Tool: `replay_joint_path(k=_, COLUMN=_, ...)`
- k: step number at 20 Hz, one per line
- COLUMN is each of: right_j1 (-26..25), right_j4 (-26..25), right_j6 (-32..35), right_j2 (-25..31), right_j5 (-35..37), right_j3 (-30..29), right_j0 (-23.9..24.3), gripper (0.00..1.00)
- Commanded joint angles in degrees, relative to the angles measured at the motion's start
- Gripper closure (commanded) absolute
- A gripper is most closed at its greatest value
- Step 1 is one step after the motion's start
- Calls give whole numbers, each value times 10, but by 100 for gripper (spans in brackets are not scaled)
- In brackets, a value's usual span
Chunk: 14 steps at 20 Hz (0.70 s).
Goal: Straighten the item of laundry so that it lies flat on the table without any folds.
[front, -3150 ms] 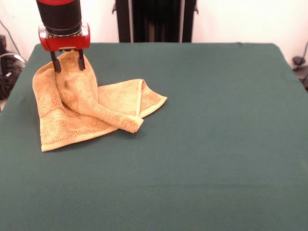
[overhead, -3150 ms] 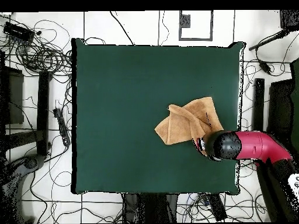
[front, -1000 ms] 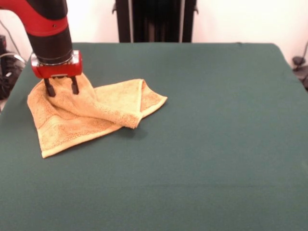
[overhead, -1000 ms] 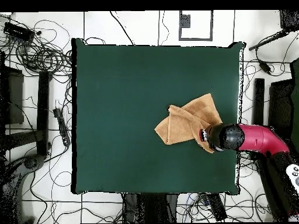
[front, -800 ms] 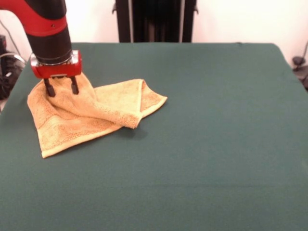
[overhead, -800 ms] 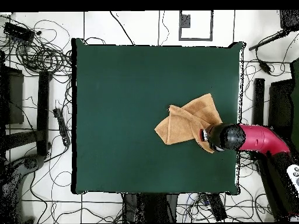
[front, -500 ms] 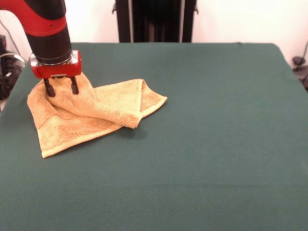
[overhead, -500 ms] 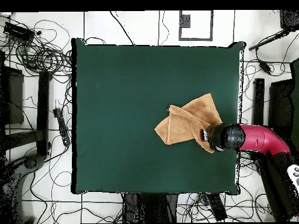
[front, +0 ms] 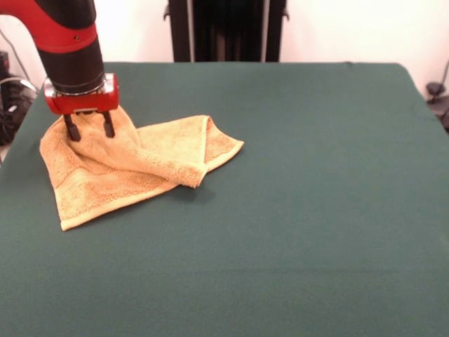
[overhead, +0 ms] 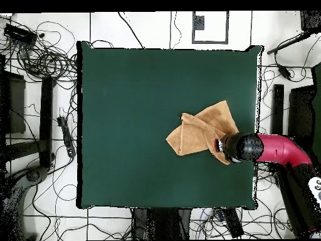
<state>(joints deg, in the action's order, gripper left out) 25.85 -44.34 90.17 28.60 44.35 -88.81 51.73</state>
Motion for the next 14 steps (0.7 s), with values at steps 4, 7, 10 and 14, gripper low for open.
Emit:
replay_joint_path(k=4, right_j1=-29, right_j4=-15, right_j6=-159, right_j2=57, right_j5=4, right_j3=24, right_j0=-15, gripper=0)
replay_joint_path(k=7, right_j1=-23, right_j4=-15, right_j6=-157, right_j2=57, right_j5=8, right_j3=27, right_j0=-17, gripper=0)
replay_joint_path(k=10, right_j1=-16, right_j4=-14, right_j6=-169, right_j2=61, right_j5=13, right_j3=23, right_j0=-14, gripper=0)
replay_joint_path(k=14, right_j1=11, right_j4=-3, right_j6=-187, right_j2=68, right_j5=33, right_j3=7, right_j0=0, gripper=0)
